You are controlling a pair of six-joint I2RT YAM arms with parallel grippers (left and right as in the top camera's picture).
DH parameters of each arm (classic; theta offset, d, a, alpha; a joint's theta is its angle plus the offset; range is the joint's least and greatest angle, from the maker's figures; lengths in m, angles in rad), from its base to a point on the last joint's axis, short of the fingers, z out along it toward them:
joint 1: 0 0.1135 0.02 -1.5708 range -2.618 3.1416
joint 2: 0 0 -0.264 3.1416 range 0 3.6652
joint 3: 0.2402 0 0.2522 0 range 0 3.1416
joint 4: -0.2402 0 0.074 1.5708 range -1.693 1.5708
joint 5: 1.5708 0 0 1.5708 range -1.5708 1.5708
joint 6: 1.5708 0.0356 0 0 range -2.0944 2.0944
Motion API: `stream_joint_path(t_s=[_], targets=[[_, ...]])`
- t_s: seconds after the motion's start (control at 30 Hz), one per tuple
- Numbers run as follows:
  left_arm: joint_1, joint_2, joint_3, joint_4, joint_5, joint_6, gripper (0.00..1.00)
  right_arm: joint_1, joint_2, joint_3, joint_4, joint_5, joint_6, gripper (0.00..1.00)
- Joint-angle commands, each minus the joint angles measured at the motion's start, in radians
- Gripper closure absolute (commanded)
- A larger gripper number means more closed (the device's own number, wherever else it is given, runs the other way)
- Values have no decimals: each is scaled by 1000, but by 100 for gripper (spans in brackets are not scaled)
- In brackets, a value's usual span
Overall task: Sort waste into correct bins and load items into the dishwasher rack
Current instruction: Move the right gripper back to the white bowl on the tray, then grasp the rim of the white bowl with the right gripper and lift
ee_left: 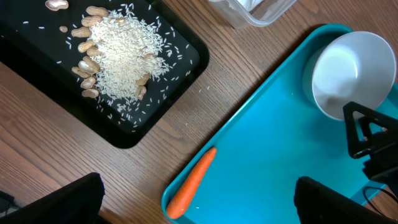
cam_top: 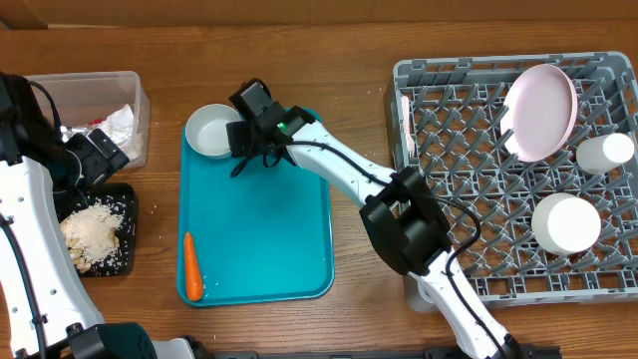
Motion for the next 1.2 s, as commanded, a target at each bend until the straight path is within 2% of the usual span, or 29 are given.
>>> stream_joint_path(t_s=[0.0, 0.1, 0.23, 0.43, 0.67, 0.93, 1.07, 1.17], targets=[[3, 0, -1, 1, -11, -17, 0, -7, 17, 7, 7, 32, 20, 50], [3, 0, -1, 1, -11, -17, 0, -10, 17, 7, 6, 32, 23, 53], [3, 0, -1, 1, -11, -17, 0, -10, 17, 7, 3, 34, 23, 64], [3, 0, -1, 1, -11, -17, 0, -16, 14, 25, -17, 29, 24, 74], [3, 0, -1, 1, -11, -17, 0, -31, -3, 58, -78, 29, 28, 96], [3, 0, -1, 1, -11, -17, 0, -52, -53, 112, -182, 31, 27, 96], [3, 0, -1, 1, -11, -17, 0, -79, -132, 173, -315, 77, 26, 96], [3, 0, -1, 1, -11, -17, 0, -101, -206, 210, -434, 187, 26, 96]])
